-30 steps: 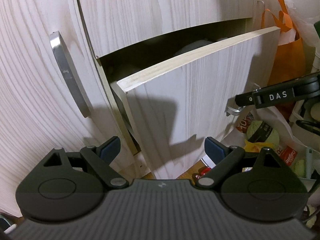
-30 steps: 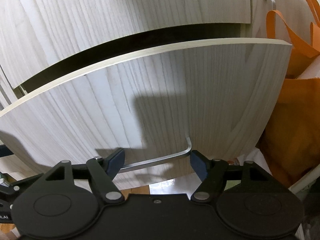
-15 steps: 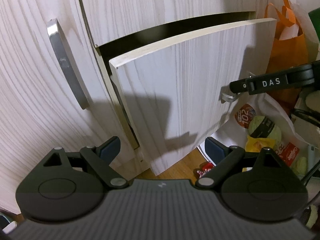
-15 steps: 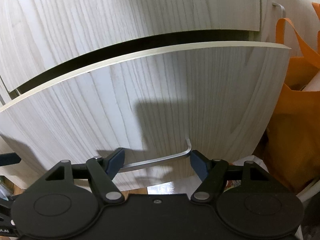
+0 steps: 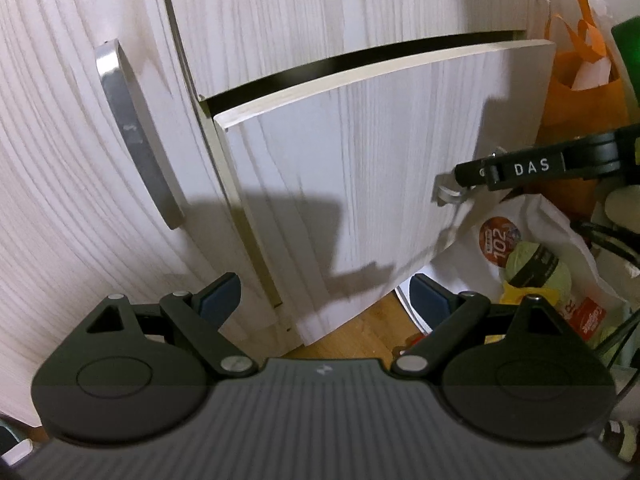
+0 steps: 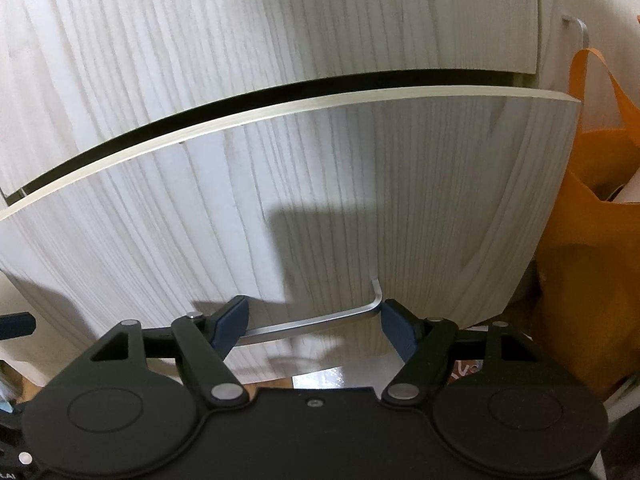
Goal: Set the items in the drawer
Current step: 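Push the lower drawer shut with the right gripper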
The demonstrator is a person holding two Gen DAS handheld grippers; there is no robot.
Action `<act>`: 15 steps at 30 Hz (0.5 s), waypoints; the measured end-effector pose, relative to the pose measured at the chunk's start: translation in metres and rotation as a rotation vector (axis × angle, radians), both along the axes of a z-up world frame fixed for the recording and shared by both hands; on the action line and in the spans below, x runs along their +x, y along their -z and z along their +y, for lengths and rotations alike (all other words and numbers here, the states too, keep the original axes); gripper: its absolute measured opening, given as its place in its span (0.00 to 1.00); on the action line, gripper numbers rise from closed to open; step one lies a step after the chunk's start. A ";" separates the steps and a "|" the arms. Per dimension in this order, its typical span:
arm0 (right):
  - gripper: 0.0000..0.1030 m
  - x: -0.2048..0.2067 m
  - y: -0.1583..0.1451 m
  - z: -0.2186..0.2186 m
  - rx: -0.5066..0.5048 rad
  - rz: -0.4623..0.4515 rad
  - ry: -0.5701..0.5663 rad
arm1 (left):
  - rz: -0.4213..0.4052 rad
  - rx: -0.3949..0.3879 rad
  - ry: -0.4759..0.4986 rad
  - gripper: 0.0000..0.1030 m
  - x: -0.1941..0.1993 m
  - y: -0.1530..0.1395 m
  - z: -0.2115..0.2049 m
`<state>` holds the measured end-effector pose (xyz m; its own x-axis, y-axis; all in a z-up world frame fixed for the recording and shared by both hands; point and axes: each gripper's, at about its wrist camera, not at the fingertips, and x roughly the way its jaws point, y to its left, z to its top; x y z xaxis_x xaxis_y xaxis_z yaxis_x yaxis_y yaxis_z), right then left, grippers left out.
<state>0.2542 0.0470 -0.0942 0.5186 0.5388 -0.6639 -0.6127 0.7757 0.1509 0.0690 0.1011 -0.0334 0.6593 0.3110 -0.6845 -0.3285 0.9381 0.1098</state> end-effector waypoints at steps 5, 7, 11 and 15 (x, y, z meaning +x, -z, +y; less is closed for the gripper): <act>0.76 0.005 0.004 0.010 0.001 -0.002 -0.015 | -0.025 0.038 0.015 0.89 0.001 0.003 -0.001; 0.76 0.008 0.006 0.014 0.007 0.002 -0.023 | -0.053 0.093 0.026 0.89 0.002 0.005 -0.005; 0.76 0.013 0.012 0.023 0.024 0.000 -0.026 | -0.068 0.115 0.046 0.89 0.005 0.007 -0.010; 0.76 0.016 0.017 0.034 0.031 -0.008 -0.023 | -0.070 0.137 0.062 0.90 0.006 0.008 -0.017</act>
